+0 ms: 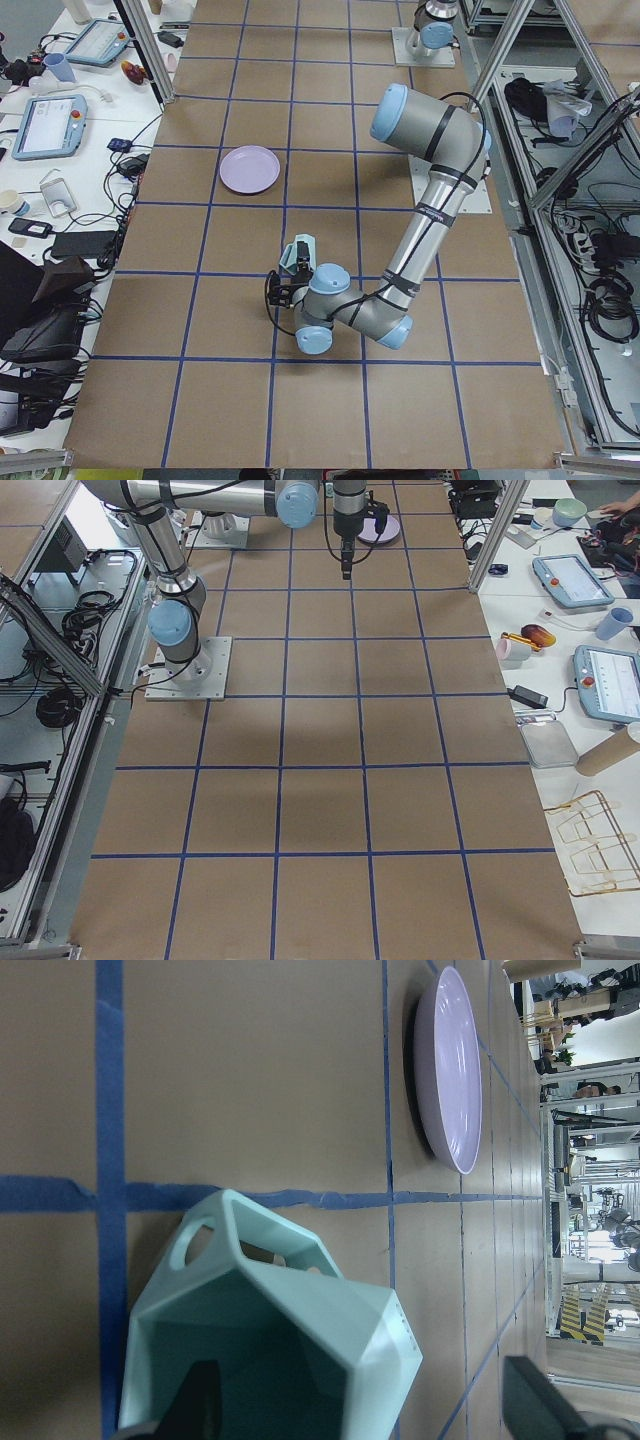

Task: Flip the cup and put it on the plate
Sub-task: 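Close the left gripper on the mug's rim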

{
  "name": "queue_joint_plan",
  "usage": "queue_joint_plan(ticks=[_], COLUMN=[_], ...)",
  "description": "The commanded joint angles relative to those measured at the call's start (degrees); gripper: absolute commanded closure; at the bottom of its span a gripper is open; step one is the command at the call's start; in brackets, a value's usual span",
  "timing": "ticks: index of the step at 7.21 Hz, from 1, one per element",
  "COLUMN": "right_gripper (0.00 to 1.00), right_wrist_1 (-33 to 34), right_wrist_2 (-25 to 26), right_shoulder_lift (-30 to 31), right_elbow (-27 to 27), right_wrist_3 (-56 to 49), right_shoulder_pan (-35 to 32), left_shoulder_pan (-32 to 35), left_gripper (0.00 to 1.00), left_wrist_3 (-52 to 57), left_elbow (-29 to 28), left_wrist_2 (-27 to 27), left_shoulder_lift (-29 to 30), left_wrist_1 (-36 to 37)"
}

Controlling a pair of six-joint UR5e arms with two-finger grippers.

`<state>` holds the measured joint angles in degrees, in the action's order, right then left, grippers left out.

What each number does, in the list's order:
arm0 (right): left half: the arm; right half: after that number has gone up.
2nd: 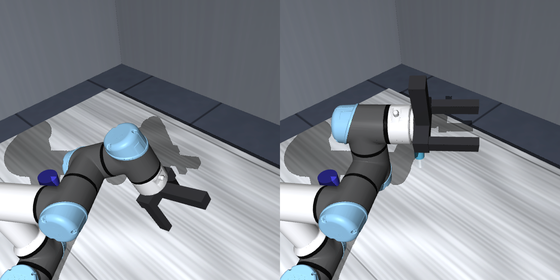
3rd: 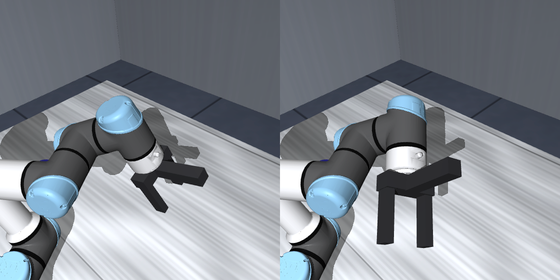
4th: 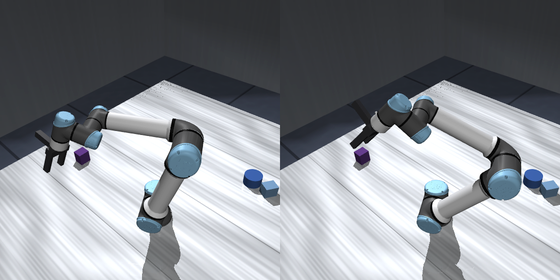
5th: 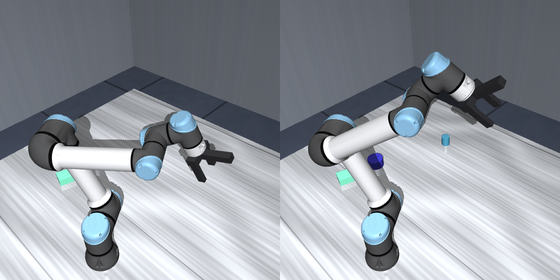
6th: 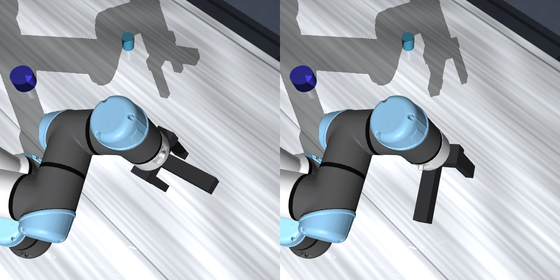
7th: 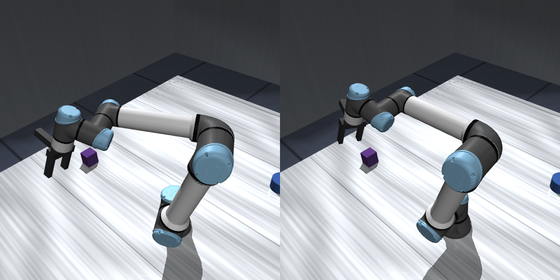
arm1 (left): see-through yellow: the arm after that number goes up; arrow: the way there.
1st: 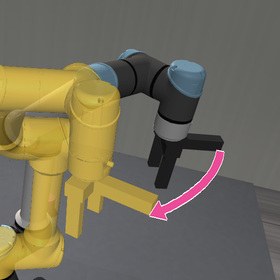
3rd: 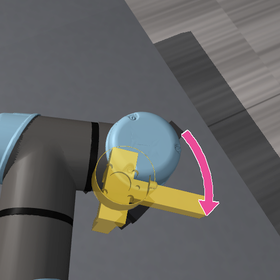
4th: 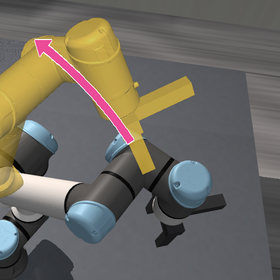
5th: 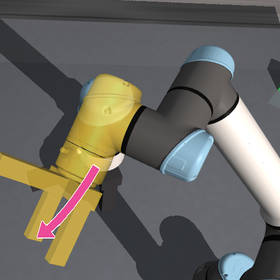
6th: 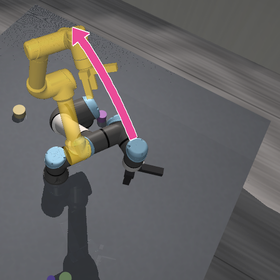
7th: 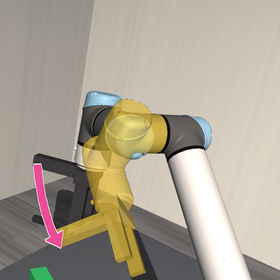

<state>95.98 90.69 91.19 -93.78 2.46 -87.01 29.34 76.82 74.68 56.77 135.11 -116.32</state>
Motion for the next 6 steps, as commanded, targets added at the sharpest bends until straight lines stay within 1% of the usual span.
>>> queue_joint_plan(ticks=[1,2,3,4,5,6], right_gripper=[0.00,0.00,0.00,0.00,0.00,0.00], right_wrist_1=[0.0,0.0,0.0,0.0,0.0,0.0], right_wrist_2=[0.0,0.0,0.0,0.0,0.0,0.0], right_shoulder_lift=[0.0,0.0,0.0,0.0,0.0,0.0], right_elbow=[0.0,0.0,0.0,0.0,0.0,0.0], right_wrist_3=[0.0,0.0,0.0,0.0,0.0,0.0], right_shoulder_pan=[0.0,0.0,0.0,0.0,0.0,0.0], left_shoulder_pan=[0.6,0.7,0.8,0.9,0.9,0.9], left_gripper=[0.02,0.02,0.06,0.15,0.25,0.30], left_wrist_3=[1.5,1.5,1.6,1.8,3.6,3.9], left_elbow=[0.0,0.0,0.0,0.2,0.3,0.3], left_wrist_2=[0.4,0.4,0.4,0.4,0.4,0.4], left_shoulder_lift=[0.1,0.1,0.1,0.1,0.1,0.1], left_wrist_1=[-0.4,-0.4,-0.4,-0.4,-0.4,-0.3])
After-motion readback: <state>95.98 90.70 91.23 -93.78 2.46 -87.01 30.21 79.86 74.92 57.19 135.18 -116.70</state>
